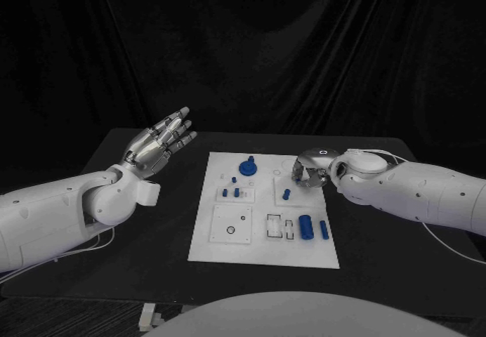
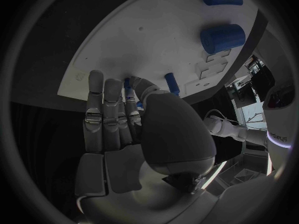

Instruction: Assemble the parts on the task board

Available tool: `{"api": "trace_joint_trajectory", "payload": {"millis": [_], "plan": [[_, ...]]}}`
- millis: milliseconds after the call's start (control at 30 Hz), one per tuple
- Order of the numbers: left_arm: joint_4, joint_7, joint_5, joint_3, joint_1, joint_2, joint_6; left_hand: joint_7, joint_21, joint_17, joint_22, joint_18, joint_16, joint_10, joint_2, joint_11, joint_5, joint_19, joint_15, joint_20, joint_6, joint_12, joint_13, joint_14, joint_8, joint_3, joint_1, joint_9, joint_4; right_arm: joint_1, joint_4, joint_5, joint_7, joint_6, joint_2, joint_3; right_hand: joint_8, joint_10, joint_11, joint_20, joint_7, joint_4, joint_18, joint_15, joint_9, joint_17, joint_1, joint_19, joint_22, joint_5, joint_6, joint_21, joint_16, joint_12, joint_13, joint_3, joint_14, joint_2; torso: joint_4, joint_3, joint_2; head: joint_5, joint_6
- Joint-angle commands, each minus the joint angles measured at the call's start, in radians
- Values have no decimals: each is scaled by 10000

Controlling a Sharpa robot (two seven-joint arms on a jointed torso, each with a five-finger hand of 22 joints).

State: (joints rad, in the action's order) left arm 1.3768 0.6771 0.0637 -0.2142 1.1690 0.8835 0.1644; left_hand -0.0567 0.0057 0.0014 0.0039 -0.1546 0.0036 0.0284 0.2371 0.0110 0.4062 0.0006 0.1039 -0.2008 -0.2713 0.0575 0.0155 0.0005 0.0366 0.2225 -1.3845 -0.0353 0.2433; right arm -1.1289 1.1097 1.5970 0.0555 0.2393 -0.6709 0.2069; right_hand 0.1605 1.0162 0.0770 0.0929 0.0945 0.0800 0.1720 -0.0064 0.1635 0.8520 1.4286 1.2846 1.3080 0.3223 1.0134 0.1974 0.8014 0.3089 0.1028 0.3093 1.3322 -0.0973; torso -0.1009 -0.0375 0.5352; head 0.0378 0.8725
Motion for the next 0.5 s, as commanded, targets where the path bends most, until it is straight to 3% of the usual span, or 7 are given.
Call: {"api": "trace_joint_trajectory", "payload": {"millis": [33, 300, 500], "plan": [[-11, 555, 63, 11, -26, -35, 144, -11, -42, -14, 27, -133, -36, 3, -2, 105, 71, 3, 98, -138, -75, 41, 15, -5, 66, -22, -146, -8, -88, 54, -41, 69, 123, 342, 20, 5, 53, 78, 8, -4, 13, -8, 75, -8, 46, 2, -26, 69, 208, -50, 91, 46, 57, 33, 6, 54, 79, 84, 6, 3, 0, -5, 2], [-55, 471, 63, 11, -62, -76, 186, -59, -28, -7, 82, -206, -21, 11, 22, 159, 387, 15, 174, -337, -110, 116, 24, 2, 86, -114, -346, -14, -329, 84, -45, 69, 144, 351, 42, 5, 118, 275, -11, 8, 151, -74, 72, 12, 156, -48, 20, 80, 215, -76, 186, 42, 24, 81, 12, 76, 62, 96, -1, 6, 3, 5, 2], [-89, 373, 63, 11, -80, -111, 240, -173, -14, 20, 136, -237, 41, 50, 39, 269, 528, 30, 241, -501, -449, 223, 43, 28, 192, -152, -387, -59, -456, 101, -47, 69, 91, 277, 57, 5, 213, 558, -61, -19, 272, -297, 86, -27, 312, -181, 232, 66, 237, 67, 349, 49, -108, 79, -11, 174, -15, 82, -3, 0, -4, 3, 2]]}}
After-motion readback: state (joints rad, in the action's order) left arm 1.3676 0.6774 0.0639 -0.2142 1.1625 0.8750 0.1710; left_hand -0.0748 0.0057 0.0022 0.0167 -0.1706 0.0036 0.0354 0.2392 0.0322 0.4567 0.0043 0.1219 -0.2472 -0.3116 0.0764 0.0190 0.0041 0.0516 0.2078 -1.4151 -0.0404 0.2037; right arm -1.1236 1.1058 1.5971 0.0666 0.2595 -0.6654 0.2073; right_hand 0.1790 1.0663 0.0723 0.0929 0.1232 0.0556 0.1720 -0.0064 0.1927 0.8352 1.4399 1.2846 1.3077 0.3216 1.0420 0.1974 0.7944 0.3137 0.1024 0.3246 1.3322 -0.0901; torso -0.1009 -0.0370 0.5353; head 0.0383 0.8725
